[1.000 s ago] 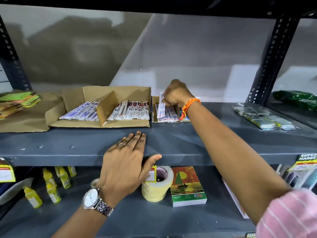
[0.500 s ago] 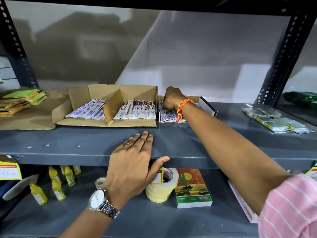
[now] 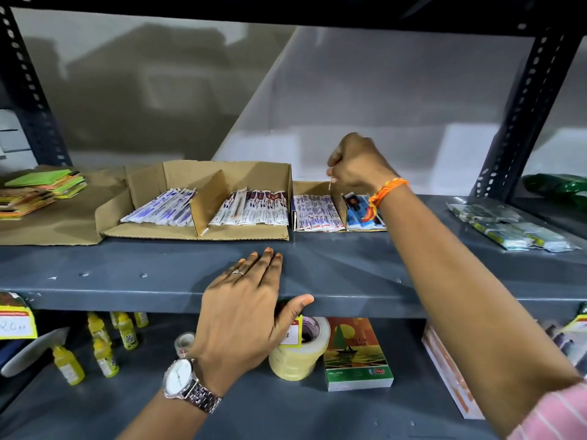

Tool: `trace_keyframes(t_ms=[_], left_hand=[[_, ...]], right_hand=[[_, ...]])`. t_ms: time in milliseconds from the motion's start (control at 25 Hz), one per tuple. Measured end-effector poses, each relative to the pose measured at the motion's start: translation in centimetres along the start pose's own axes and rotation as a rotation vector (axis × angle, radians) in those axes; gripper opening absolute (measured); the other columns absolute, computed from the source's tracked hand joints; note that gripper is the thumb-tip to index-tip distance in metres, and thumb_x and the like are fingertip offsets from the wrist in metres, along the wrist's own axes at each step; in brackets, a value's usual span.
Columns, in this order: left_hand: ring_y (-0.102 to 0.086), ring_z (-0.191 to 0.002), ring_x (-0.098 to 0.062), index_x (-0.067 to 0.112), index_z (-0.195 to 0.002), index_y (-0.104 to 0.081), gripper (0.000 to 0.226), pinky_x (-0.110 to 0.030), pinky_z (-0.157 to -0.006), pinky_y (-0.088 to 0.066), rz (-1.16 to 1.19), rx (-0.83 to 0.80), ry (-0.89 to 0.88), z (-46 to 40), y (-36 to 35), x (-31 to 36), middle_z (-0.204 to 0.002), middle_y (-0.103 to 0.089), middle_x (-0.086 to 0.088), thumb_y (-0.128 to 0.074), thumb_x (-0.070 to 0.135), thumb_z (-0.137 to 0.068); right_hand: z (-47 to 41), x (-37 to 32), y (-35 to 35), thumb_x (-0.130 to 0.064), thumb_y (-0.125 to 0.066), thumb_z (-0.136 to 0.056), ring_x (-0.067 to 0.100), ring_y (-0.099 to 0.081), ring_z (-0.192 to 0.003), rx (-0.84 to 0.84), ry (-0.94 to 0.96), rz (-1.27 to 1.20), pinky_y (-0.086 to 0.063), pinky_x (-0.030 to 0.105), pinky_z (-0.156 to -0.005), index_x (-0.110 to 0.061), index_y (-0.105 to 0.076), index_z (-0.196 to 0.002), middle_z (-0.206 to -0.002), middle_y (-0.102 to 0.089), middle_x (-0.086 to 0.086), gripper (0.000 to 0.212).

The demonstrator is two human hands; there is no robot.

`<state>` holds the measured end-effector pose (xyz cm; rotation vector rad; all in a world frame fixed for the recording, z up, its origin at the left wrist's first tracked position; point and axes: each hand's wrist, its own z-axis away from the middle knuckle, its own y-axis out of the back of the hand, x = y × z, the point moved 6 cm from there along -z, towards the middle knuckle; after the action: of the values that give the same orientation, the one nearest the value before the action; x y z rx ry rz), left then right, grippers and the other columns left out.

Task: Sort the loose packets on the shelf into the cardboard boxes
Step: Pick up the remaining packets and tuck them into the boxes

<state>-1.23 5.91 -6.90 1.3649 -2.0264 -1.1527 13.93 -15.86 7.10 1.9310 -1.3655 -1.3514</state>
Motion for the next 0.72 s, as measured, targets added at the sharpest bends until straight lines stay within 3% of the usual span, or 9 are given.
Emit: trace_keyframes(t_ms=[160, 320, 440, 560, 720], left_hand=[[-0.059, -0.125, -0.027, 0.007, -0.132, -0.062, 0.082, -0.04, -0.098, -0.049, 0.003, -0.002, -0.008, 0.1, 0.0, 0.1, -0.136, -0.063, -0.011, -0.022, 0.069, -0.097], [-0.058, -0.127, -0.027, 0.006, -0.133, -0.061, 0.081, -0.041, -0.099, -0.05, 0.006, 0.006, -0.001, 0.1, 0.2, 0.2, -0.137, -0.061, -0.011, -0.024, 0.068, -0.096], [-0.059, -0.126, -0.028, 0.005, -0.132, -0.061, 0.08, -0.041, -0.099, -0.049, -0.001, 0.014, -0.002, 0.1, 0.3, 0.4, -0.137, -0.061, -0.013, -0.025, 0.067, -0.096], [-0.061, -0.123, -0.03, 0.004, -0.131, -0.062, 0.077, -0.041, -0.097, -0.05, -0.017, 0.029, 0.003, 0.1, 0.4, 0.6, -0.134, -0.063, -0.015, -0.027, 0.062, -0.096], [-0.062, -0.121, -0.031, 0.004, -0.13, -0.062, 0.066, -0.041, -0.096, -0.05, -0.006, 0.078, -0.015, 0.1, 0.3, 2.1, -0.132, -0.065, -0.015, -0.032, 0.051, -0.096]], right_hand=[[3.1, 4.5, 4.6, -0.005, -0.077, -0.078, 0.013, -0.073, -0.07, 0.08, -0.115, -0.177, -0.059, 0.028, -0.079, -0.006, -0.075, -0.087, -0.082, -0.076, 0.01, 0.009], [5.9, 7.5, 4.9, -0.003, -0.077, -0.077, 0.018, -0.073, -0.078, 0.073, -0.183, -0.222, -0.059, 0.032, -0.083, -0.008, -0.075, -0.086, -0.08, -0.074, 0.008, 0.01], [6.9, 8.5, 5.3, -0.011, -0.081, -0.076, 0.018, -0.068, -0.087, 0.085, -0.191, -0.079, -0.052, 0.024, -0.081, -0.01, -0.077, -0.085, -0.084, -0.072, 0.004, 0.01], [7.0, 8.5, 5.5, -0.011, -0.078, -0.078, 0.021, -0.062, -0.102, -0.019, -0.136, 0.089, -0.043, 0.023, -0.081, -0.015, -0.079, -0.088, -0.096, -0.073, 0.005, 0.011], [7.5, 7.3, 3.9, -0.019, -0.078, -0.075, 0.029, -0.037, -0.115, -0.201, -0.039, 0.434, -0.037, 0.038, -0.083, -0.026, -0.076, -0.094, -0.102, -0.056, -0.001, 0.021]])
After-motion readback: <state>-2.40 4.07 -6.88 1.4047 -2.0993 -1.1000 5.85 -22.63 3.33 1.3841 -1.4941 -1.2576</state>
